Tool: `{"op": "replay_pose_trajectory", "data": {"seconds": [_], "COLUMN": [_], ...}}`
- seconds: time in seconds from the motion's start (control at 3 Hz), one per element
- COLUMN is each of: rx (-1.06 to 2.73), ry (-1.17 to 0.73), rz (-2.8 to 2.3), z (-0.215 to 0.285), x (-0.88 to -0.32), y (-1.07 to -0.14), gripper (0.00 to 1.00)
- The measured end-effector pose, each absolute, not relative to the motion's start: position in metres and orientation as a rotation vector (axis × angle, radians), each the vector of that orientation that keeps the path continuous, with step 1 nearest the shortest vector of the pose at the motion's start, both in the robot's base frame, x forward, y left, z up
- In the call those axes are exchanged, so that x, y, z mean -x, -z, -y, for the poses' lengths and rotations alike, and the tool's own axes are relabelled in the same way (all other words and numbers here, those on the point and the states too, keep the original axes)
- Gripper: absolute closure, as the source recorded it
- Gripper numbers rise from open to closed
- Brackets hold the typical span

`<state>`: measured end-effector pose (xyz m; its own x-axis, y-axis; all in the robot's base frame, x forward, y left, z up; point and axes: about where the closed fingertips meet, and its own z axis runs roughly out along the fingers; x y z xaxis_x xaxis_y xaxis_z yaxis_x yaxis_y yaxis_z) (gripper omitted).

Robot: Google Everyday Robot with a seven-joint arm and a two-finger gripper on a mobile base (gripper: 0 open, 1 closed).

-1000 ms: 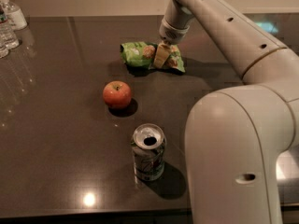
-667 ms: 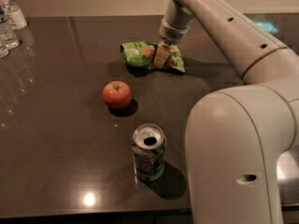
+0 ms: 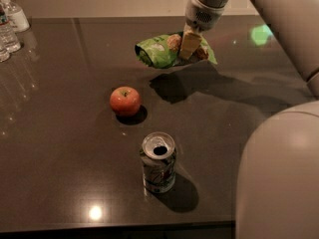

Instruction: Move green rice chip bag near apple

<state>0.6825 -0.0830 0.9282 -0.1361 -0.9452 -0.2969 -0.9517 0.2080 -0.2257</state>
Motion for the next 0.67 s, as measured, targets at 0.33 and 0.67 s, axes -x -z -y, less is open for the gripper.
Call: {"op": "replay_pose_trajectory", "data": {"seconds": [0.33, 0.67], "rx": [1.789, 1.811], "ry": [-0.025, -0.016], "rz": [-2.100, -2.100], "z": [0.090, 0.096], "x": [-0.659, -0.641], "y": [-0.946, -0.941], "gripper": [1.00, 1.00]}}
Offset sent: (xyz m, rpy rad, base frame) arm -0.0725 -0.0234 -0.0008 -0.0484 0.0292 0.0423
